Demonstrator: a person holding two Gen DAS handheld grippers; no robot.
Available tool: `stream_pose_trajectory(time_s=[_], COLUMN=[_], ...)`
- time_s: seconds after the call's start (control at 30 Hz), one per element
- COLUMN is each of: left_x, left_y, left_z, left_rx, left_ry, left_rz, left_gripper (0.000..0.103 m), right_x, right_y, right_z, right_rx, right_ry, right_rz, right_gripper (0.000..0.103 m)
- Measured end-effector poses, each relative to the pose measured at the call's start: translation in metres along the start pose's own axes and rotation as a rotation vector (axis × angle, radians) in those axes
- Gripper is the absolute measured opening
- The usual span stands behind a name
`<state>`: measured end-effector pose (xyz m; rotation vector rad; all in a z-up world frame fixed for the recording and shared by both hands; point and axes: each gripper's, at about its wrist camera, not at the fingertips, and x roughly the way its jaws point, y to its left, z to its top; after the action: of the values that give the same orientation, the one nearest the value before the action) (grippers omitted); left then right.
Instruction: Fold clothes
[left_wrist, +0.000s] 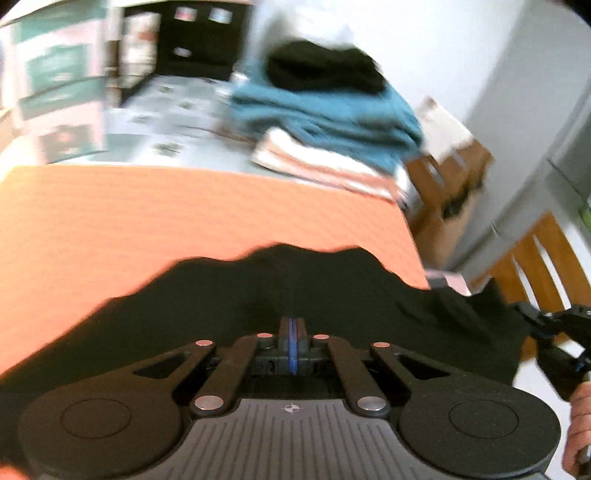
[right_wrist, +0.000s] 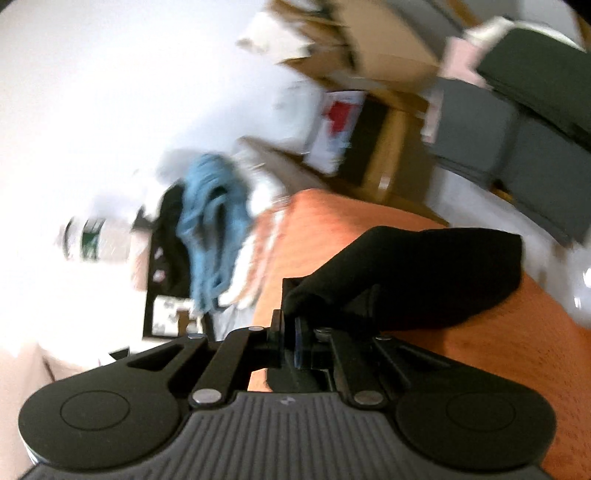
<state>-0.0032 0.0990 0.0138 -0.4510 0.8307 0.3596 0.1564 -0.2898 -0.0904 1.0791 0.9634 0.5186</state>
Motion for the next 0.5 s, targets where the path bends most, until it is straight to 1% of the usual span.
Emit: stream_pose_trajectory(time_s=[0.13,0.27,0.4,0.5], left_x=[-0.040,-0.080,-0.109,-0.123], left_y=[0.049,0.104,0.161,0.201], left_z=[0.000,0.000,-0.002,-0.007], left_rx=[-0.119,-0.223,-0.290,-0.313], left_ry=[-0.064,-0.142,-0.181,-0.179], left_rz=[0.063,0.137,0.180,0.189], left_gripper=[0.002,0.002,0.002,0.002], right_x=[0.017,0.044,0.075,0.099], right_y=[0.066,0.125,0.170,0.204], right_z=[-0.011,-0.032,-0.068,-0.103], right_rx=[-0.195,-0.362,-0.452,-0.514], right_ry=[0.043,0.081,0.122,0.152], right_rz=[0.024,0.038,0.030,0.046], right_gripper=[0.006,0.006,0.006,0.006])
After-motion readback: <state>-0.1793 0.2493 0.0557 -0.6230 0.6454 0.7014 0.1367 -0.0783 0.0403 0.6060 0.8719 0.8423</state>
